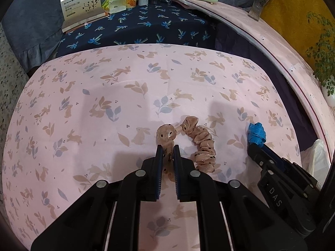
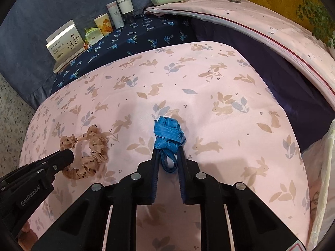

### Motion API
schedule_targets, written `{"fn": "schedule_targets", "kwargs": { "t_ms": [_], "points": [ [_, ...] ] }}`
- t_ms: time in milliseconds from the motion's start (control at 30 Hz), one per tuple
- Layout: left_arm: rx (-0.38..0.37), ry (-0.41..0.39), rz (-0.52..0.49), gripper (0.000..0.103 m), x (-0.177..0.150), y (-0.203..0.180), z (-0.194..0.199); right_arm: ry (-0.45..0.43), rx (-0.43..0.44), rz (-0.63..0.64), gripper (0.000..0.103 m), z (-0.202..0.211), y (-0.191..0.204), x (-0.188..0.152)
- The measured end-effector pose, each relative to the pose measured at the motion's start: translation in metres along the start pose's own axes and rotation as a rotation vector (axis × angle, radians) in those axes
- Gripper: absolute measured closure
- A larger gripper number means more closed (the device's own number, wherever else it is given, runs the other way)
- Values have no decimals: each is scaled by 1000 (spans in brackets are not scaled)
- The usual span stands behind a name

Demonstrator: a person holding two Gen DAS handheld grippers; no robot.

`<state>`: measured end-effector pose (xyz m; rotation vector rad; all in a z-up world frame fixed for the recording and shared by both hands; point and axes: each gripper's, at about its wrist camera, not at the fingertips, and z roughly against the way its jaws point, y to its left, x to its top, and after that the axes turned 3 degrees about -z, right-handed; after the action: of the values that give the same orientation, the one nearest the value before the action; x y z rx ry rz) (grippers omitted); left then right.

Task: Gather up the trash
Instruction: 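Carry the scrunchie and blue tie over the wastebasket and open both tools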

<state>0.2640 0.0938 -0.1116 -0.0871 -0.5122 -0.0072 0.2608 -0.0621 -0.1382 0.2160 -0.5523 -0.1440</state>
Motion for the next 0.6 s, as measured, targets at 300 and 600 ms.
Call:
{"fn": "schedule_targets", "kwargs": {
  "t_ms": [300, 600],
  "points": [
    [-30, -26, -39, 93, -7, -28, 21, -43, -2, -41, 91, 37, -24, -9],
    [-64, -73, -120, 93, -19, -80, 57, -116, -14, -84, 91, 92, -58, -20]
  ]
}}
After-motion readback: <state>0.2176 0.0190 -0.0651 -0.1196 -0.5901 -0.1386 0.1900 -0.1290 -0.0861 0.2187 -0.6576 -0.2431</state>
